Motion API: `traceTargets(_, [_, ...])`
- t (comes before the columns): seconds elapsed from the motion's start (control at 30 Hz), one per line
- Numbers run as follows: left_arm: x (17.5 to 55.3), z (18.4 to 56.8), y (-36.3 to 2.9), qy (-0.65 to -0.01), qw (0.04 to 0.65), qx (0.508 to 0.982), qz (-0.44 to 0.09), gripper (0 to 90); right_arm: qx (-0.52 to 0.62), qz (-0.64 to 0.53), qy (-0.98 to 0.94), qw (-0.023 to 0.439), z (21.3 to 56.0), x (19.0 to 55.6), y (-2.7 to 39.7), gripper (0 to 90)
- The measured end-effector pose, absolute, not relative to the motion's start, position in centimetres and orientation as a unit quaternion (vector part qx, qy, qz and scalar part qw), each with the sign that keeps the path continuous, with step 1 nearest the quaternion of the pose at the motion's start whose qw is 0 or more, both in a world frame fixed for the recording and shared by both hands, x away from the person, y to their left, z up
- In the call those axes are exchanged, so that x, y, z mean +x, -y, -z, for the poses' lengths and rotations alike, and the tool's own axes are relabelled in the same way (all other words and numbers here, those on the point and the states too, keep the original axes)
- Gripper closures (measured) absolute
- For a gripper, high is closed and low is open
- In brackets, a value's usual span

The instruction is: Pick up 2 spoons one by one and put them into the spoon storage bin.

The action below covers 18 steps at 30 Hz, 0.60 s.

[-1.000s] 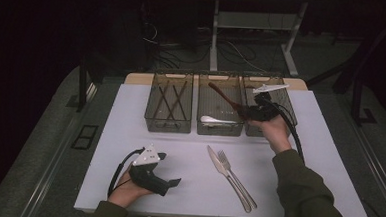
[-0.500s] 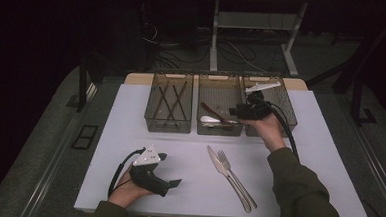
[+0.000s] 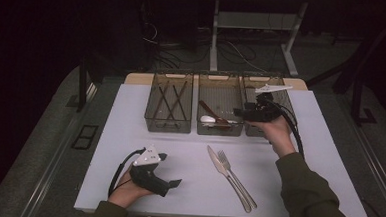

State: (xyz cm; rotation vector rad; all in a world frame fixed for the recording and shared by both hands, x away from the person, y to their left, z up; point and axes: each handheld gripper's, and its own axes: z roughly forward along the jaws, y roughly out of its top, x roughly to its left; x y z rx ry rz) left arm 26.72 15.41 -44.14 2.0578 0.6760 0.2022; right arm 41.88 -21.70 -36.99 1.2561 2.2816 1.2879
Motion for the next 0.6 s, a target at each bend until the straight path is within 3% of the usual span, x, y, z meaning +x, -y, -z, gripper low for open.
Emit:
traceTargets(0.33, [26.7, 44.1, -15.4, -0.276, 0.464, 0.838, -0.083, 0.0, 0.414, -0.453, -0.781, 0.117, 36.7, 39.6, 23.0, 43.4])
traceTargets(0.6, [26.7, 44.1, -15.4, -0.276, 0.464, 0.838, -0.084, 0.0, 0.408, -0.467, -0.778, 0.102, 37.1, 37.7, 24.1, 52.1])
